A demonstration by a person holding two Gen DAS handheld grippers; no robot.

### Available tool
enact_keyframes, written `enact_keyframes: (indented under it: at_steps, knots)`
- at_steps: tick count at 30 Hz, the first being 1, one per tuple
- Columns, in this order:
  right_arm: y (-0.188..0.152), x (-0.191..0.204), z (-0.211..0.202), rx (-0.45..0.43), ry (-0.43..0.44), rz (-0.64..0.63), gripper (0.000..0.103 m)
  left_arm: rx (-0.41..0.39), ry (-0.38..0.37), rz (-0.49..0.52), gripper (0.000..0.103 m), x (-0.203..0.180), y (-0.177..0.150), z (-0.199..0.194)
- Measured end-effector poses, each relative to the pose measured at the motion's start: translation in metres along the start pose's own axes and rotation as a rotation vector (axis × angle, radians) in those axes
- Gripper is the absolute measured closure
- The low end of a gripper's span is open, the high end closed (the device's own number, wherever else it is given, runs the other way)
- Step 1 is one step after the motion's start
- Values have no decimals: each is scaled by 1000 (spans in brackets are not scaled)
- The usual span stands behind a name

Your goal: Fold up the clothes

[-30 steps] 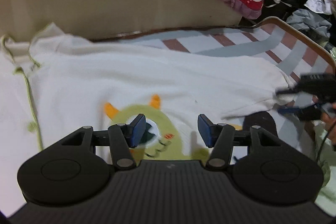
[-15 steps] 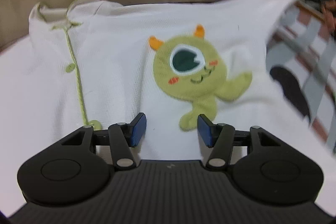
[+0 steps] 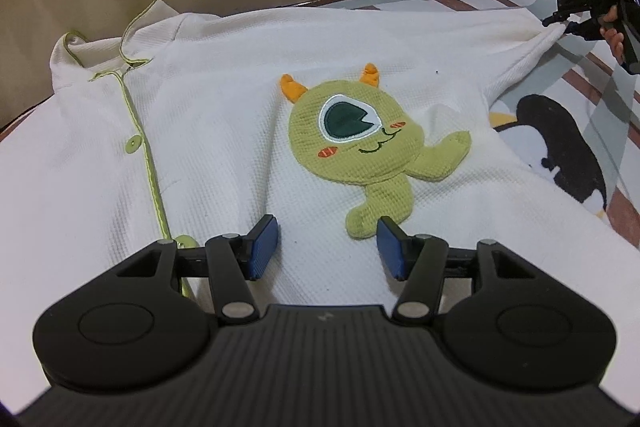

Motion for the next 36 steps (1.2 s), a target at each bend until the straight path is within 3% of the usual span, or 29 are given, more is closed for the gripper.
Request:
enact_keyframes:
  at_steps: [2, 4, 8, 11, 13, 14, 18, 19, 22, 24, 29, 32, 36]
  knots:
    - [-1, -3, -5, -35, -32, 47, 82, 1, 1, -5, 48, 0, 0, 0]
    - [-2, -2, -9, -86, -9, 79, 81, 5, -2, -9, 48, 0, 1, 0]
    - [12, 16, -20, -118, 3, -66, 96, 11, -2, -8, 48, 0, 2, 1]
    - [31, 33, -60, -330, -2, -248, 97, 12, 2, -9, 48, 0, 1, 1]
    - [33, 31, -73, -430, -87, -342, 93, 12, 2, -8, 48, 0, 1, 1]
    - [34, 21, -70, -415, -152, -349, 80, 13, 1, -10, 48, 1, 1, 1]
    - [24, -28, -41, -193, -195, -180, 81, 21, -9, -30, 48, 3, 4, 1]
    - [18, -29, -37, -164, -208, -180, 75, 24, -12, -43, 48, 5, 5, 0]
    - [8, -26, -26, -142, -324, -282, 34, 34, -32, -130, 48, 13, 12, -9]
    - [8, -35, -24, -105, -400, -310, 36, 32, -52, -189, 48, 20, 13, -23]
    - [16, -50, -47, -122, -386, -173, 36, 66, -91, -269, 48, 32, -15, -66]
    - [-5, -5, -59, -57, -48, -190, 36, 86, -115, -316, 48, 39, -32, -92]
    - [-80, 85, -86, 117, 354, -339, 36, 114, -146, -380, 48, 49, -54, -126]
Point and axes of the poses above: each gripper's, at about its wrist camera, not at the fingertips, and z roughly the way its jaws point, x to its left, y to its top, the point moved 5 cm from there along z, roughly the way its jaws point, and after that the axes turned 12 degrees about -z, right-handed, at the moved point
